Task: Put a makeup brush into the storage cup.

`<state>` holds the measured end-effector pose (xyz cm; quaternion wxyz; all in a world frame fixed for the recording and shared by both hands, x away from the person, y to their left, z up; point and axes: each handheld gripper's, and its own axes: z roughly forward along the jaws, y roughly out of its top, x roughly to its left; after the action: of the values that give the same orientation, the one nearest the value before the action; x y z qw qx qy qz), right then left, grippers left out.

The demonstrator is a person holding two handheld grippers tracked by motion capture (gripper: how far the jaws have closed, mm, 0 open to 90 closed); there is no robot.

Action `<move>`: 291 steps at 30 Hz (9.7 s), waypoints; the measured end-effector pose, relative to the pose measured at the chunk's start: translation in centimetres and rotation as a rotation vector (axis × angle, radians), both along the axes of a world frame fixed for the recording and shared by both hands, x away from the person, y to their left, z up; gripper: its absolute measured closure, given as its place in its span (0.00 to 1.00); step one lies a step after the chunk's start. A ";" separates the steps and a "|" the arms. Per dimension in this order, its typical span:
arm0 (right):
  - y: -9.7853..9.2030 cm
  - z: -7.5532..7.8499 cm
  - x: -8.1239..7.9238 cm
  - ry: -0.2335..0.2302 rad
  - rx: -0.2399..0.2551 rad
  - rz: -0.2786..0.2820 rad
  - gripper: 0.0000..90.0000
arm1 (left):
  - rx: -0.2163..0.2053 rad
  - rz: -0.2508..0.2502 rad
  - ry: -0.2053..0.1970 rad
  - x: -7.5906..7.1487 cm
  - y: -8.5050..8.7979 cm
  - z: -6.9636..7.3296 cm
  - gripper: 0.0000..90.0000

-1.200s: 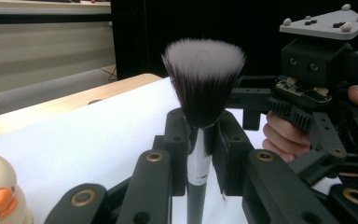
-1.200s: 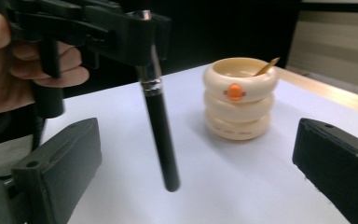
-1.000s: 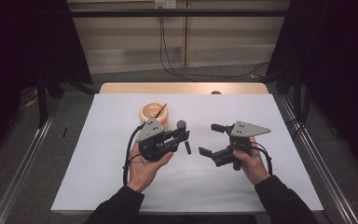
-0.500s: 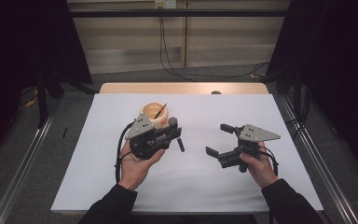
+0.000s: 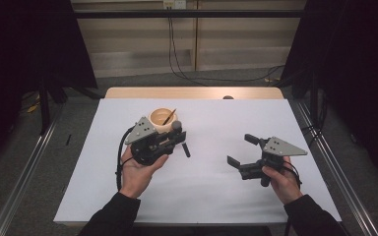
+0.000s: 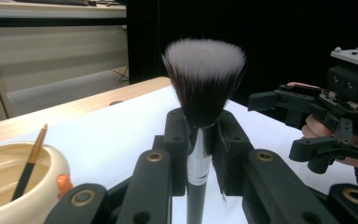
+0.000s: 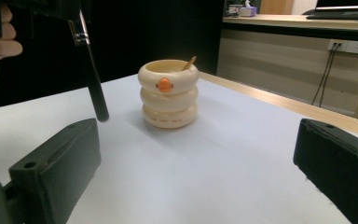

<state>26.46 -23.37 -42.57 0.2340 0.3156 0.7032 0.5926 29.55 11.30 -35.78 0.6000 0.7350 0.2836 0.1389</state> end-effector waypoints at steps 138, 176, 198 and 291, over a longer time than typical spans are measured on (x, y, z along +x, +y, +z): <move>-3.2 -1.8 -3.4 0.041 -0.001 -0.070 0.00 | 0.093 0.272 0.041 10.9 4.0 -3.1 0.86; -3.2 -1.9 -3.4 0.047 0.005 -0.066 0.00 | 0.078 0.273 0.055 11.1 3.3 -4.7 0.57; -3.5 -1.9 -3.2 0.043 0.020 -0.074 0.00 | 0.079 0.248 0.059 10.9 3.1 -4.5 0.03; -3.9 -2.2 -3.8 0.036 -0.032 -0.106 0.00 | 0.030 0.297 -0.052 -5.9 11.6 -7.6 0.01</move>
<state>22.62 -27.26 -44.73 0.2571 0.3591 0.6991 0.5623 23.63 22.87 -43.35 0.5687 0.6902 0.3716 0.2493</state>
